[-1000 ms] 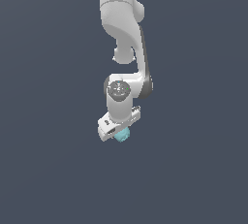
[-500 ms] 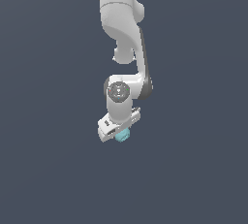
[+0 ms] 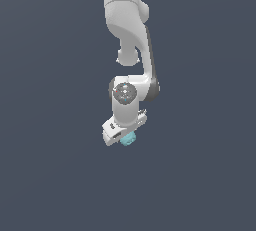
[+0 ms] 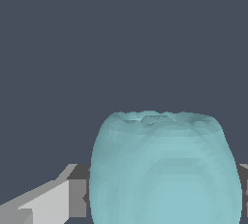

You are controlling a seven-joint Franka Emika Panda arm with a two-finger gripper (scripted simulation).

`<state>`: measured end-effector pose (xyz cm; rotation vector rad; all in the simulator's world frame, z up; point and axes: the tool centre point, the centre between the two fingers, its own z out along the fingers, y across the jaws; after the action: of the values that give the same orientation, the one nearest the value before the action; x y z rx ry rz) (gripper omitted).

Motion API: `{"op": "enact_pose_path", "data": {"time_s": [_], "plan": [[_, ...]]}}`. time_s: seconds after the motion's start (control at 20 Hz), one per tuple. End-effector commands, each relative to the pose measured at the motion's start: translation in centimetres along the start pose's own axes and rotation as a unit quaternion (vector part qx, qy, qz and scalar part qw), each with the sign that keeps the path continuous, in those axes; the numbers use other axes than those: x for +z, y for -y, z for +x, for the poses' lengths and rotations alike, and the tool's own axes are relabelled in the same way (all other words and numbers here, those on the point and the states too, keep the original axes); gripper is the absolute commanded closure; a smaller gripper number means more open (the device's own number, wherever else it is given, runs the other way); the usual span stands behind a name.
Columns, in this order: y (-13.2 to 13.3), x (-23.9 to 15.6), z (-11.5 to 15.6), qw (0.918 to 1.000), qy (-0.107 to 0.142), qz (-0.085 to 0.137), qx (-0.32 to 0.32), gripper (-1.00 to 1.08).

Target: Pick up the object and move it to a goal position.

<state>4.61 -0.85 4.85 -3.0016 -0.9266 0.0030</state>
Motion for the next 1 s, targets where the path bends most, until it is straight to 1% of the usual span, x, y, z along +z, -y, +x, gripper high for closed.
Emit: {"op": "enact_pose_path", "data": {"time_s": [0.0, 0.25, 0.95], "plan": [[0.7, -1.0, 0.6, 1.0000, -0.001, 0.000, -0.001, 1.08], [3.2, -4.3, 2.6, 1.0000, -0.001, -0.001, -0.001, 1.08], [12.2, -16.4, 10.1, 1.0000, -0.001, -0.001, -0.001, 1.08]]}}
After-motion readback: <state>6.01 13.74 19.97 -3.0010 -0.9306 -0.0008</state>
